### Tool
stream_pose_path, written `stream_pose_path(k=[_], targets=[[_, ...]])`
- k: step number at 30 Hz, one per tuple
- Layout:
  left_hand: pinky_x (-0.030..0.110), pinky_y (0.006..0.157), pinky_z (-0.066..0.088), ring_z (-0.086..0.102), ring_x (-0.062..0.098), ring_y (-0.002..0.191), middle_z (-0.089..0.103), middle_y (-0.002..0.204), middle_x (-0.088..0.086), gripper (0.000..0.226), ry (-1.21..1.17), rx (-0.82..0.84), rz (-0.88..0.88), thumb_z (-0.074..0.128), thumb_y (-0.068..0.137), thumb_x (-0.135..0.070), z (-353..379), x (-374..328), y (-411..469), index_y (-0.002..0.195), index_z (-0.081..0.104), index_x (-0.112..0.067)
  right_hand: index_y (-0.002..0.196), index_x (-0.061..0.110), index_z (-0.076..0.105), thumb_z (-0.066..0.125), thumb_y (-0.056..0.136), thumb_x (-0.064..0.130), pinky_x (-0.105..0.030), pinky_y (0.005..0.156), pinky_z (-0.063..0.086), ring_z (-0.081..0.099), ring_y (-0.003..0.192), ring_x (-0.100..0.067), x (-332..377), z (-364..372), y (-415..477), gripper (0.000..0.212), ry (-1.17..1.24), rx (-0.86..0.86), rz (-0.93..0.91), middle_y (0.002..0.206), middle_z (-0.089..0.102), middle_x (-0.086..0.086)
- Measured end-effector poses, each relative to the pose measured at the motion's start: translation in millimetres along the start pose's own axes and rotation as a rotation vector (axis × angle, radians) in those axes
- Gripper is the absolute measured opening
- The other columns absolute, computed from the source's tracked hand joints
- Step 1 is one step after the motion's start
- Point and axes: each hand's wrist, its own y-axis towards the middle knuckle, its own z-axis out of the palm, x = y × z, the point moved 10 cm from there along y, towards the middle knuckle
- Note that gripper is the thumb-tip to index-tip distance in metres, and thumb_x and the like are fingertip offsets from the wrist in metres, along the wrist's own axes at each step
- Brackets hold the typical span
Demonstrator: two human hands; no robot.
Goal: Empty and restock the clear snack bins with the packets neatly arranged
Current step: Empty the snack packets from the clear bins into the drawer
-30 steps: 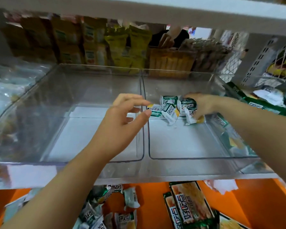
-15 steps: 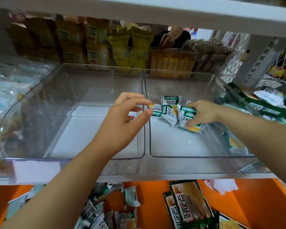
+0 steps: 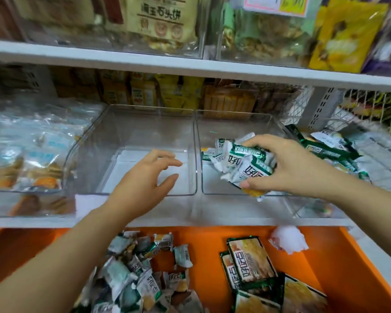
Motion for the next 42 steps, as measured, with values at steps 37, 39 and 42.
stream_pose_path(k=[37, 39, 42], targets=[[0.03, 0.082, 0.051, 0.061, 0.005, 0.095, 0.057, 0.125, -0.015, 0.042, 0.124, 0.068, -0.08, 0.054, 0.095, -0.025, -16.4, 20.6, -45.5, 0.136, 0.046, -0.031, 0.094, 0.041, 0.064, 0.07, 0.084, 0.011, -0.011, 0.074, 0.047, 0.062, 0.082, 0.001, 65.9, 99.4, -21.7, 0.032, 0.464, 0.06, -0.036, 0.088, 0.07, 0.019], [0.03, 0.082, 0.051, 0.059, 0.003, 0.091, 0.054, 0.126, -0.018, 0.044, 0.071, 0.076, -0.079, 0.052, 0.096, -0.027, -3.4, 8.4, -26.8, 0.138, 0.043, -0.035, 0.09, 0.036, 0.065, 0.069, 0.084, 0.007, -0.016, 0.071, 0.049, 0.061, 0.075, -0.002, 42.7, 69.4, -14.0, 0.03, 0.468, -0.062, -0.033, 0.086, 0.07, 0.015], [0.029, 0.085, 0.049, 0.055, -0.003, 0.092, 0.049, 0.131, -0.019, 0.046, -0.035, 0.036, -0.061, 0.05, 0.096, -0.032, 10.3, -9.1, 0.5, 0.141, 0.039, -0.035, 0.088, 0.029, 0.066, 0.068, 0.085, 0.006, -0.014, 0.067, 0.045, 0.058, 0.07, -0.001, 3.5, 42.2, 8.3, 0.024, 0.412, -0.193, 0.008, 0.08, 0.067, 0.01]])
